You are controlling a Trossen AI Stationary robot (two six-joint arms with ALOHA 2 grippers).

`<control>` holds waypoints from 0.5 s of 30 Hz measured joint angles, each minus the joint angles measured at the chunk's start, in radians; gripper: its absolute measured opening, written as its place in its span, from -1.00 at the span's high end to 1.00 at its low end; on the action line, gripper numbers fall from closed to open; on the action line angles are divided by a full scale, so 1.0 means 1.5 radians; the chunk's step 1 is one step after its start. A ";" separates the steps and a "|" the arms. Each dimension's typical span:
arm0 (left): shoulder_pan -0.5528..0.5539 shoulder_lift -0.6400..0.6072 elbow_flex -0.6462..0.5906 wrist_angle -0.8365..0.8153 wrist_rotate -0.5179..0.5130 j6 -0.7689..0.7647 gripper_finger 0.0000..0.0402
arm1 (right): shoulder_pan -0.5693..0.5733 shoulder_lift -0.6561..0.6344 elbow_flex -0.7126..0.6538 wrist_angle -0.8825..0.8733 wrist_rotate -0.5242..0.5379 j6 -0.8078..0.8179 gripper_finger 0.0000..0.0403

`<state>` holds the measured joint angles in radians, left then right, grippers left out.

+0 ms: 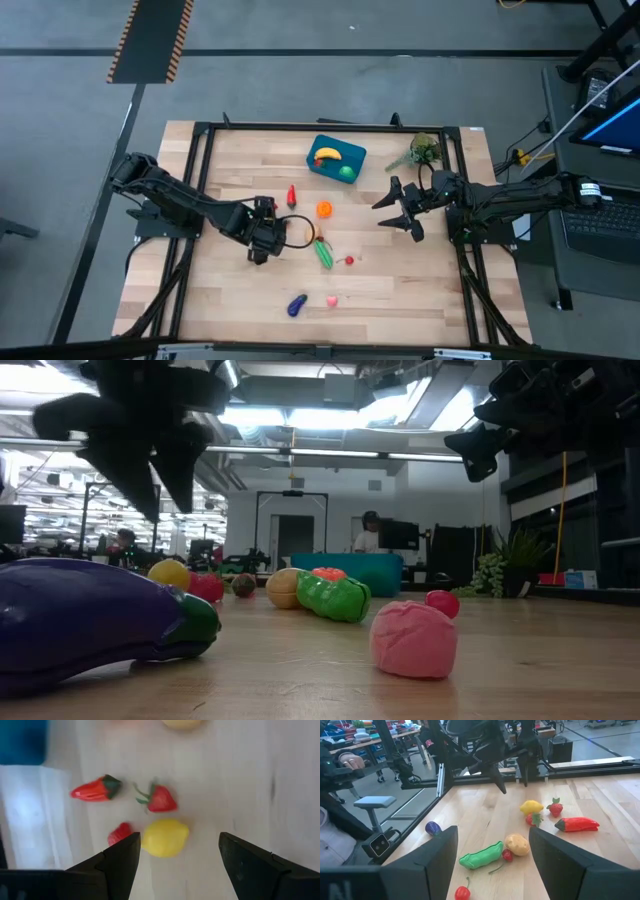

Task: Pick and placing Produce into tupperware
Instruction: Put the yellow lemon into the blue bin

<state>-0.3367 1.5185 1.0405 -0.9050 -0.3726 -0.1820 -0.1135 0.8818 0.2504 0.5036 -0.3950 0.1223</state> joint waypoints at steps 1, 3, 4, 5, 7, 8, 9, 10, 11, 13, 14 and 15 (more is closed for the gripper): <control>0.000 0.000 0.000 -0.009 0.012 0.019 -0.31 | 0.000 0.000 0.000 0.000 0.000 0.000 -0.23; 0.000 0.000 0.000 -0.021 0.030 0.047 -0.31 | 0.000 0.000 0.000 0.000 0.000 0.000 -0.23; 0.000 0.000 0.000 -0.026 0.031 0.052 -0.31 | 0.000 0.000 0.000 0.000 0.000 0.000 -0.23; 0.001 0.000 0.000 -0.030 0.032 0.049 -0.31 | 0.000 0.000 0.000 0.000 0.000 0.000 -0.23; 0.010 0.000 0.000 -0.029 0.031 -0.003 -0.31 | 0.000 0.000 0.000 0.000 0.000 0.000 -0.23; 0.017 0.000 0.000 -0.029 0.031 -0.046 -0.31 | 0.000 0.000 0.000 0.000 0.000 0.000 -0.23; 0.024 0.000 0.000 -0.030 0.031 -0.093 -0.31 | 0.000 0.000 0.000 0.000 0.000 0.000 -0.23; 0.032 0.000 0.000 -0.030 0.030 -0.145 -0.31 | 0.000 0.000 0.000 0.000 0.000 0.000 -0.23; 0.039 0.000 0.000 -0.030 0.030 -0.192 -0.31 | 0.000 0.000 0.000 0.000 0.000 0.000 -0.23; 0.052 0.000 0.000 -0.030 0.034 -0.249 -0.31 | 0.000 0.000 0.000 0.000 0.000 0.000 -0.23; 0.056 0.000 0.000 -0.030 0.034 -0.247 -0.31 | 0.000 0.000 0.000 0.000 0.000 0.000 -0.23; 0.058 0.000 0.000 -0.030 0.033 -0.224 -0.31 | 0.000 0.000 0.000 0.000 0.000 0.000 -0.23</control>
<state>-0.2499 1.5185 1.0405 -0.9497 -0.3223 -0.5177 -0.1135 0.8814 0.2504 0.5037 -0.3950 0.1223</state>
